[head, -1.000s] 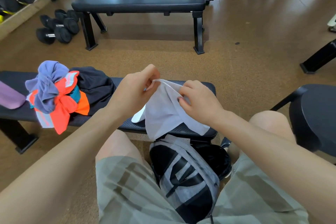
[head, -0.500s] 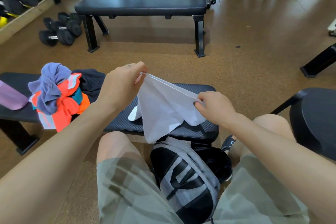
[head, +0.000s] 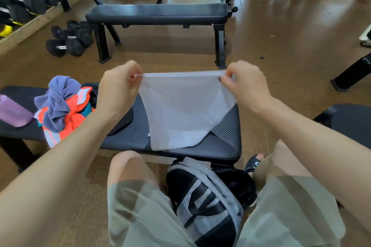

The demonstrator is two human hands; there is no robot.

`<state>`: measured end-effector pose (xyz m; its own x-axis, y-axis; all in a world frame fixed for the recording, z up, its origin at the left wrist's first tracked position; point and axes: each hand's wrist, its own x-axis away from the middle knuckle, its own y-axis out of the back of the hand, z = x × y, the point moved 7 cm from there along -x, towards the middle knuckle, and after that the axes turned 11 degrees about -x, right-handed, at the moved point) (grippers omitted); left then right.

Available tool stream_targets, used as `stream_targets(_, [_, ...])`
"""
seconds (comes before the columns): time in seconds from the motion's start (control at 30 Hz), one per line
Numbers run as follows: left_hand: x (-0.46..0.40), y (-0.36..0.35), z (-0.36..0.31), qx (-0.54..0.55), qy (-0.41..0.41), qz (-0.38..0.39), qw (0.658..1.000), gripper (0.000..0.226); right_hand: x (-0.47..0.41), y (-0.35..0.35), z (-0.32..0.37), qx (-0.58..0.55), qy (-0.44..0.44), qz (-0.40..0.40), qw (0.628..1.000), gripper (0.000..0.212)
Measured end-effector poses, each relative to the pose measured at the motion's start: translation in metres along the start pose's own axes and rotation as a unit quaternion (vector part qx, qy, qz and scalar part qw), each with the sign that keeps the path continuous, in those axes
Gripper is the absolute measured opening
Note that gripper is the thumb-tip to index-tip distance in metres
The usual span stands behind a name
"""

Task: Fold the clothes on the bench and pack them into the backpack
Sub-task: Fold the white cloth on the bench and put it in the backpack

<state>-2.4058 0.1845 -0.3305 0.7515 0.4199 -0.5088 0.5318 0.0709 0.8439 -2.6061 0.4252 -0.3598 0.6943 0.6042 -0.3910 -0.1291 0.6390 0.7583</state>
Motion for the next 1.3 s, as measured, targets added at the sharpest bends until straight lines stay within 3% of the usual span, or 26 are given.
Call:
stream_targets(0.1, [-0.012, 0.023, -0.004, 0.002, 0.001, -0.085, 0.996, 0.009, -0.015, 0.03, 0.011, -0.036, 0.012, -0.116, 0.993, 0.023])
stream_targets(0.23, [-0.005, 0.013, -0.011, 0.043, -0.007, -0.05, 0.998, 0.012, -0.018, 0.011, -0.01, -0.035, -0.058, -0.023, 0.997, 0.024])
stream_targets(0.47, [-0.004, 0.016, -0.027, 0.07, -0.014, -0.051, 0.996, 0.009, -0.009, 0.018, -0.03, -0.015, -0.083, -0.021, 0.996, 0.036])
stream_targets(0.57, [-0.003, 0.018, -0.037, 0.125, -0.015, -0.035, 0.991, 0.007, -0.01, 0.016, -0.021, 0.043, -0.098, 0.021, 0.994, 0.016])
stream_targets(0.67, [0.003, 0.015, -0.063, 0.198, -0.031, 0.002, 0.98, 0.007, -0.005, 0.008, 0.024, 0.117, -0.004, 0.024, 0.993, 0.035])
stream_targets(0.73, [0.009, 0.01, -0.082, 0.236, -0.045, 0.033, 0.97, 0.011, 0.006, -0.008, 0.061, -0.066, 0.056, 0.092, 0.992, 0.049])
stream_targets(0.77, [0.012, 0.007, -0.089, 0.253, -0.048, 0.049, 0.965, 0.014, 0.013, -0.017, 0.074, -0.177, 0.058, 0.136, 0.973, 0.046])
stream_targets(0.83, [0.016, 0.002, -0.095, 0.282, -0.039, 0.069, 0.956, 0.021, 0.022, -0.029, 0.085, -0.294, 0.037, 0.172, 0.94, 0.03])
stream_targets(1.0, [0.025, -0.007, -0.088, 0.313, -0.012, 0.094, 0.945, 0.034, 0.029, -0.037, 0.075, -0.327, 0.011, 0.176, 0.928, 0.008])
stream_targets(1.3, [0.045, -0.032, -0.08, 0.269, -0.015, 0.159, 0.95, 0.016, 0.021, -0.027, 0.067, -0.322, 0.001, 0.134, 0.937, 0.01])
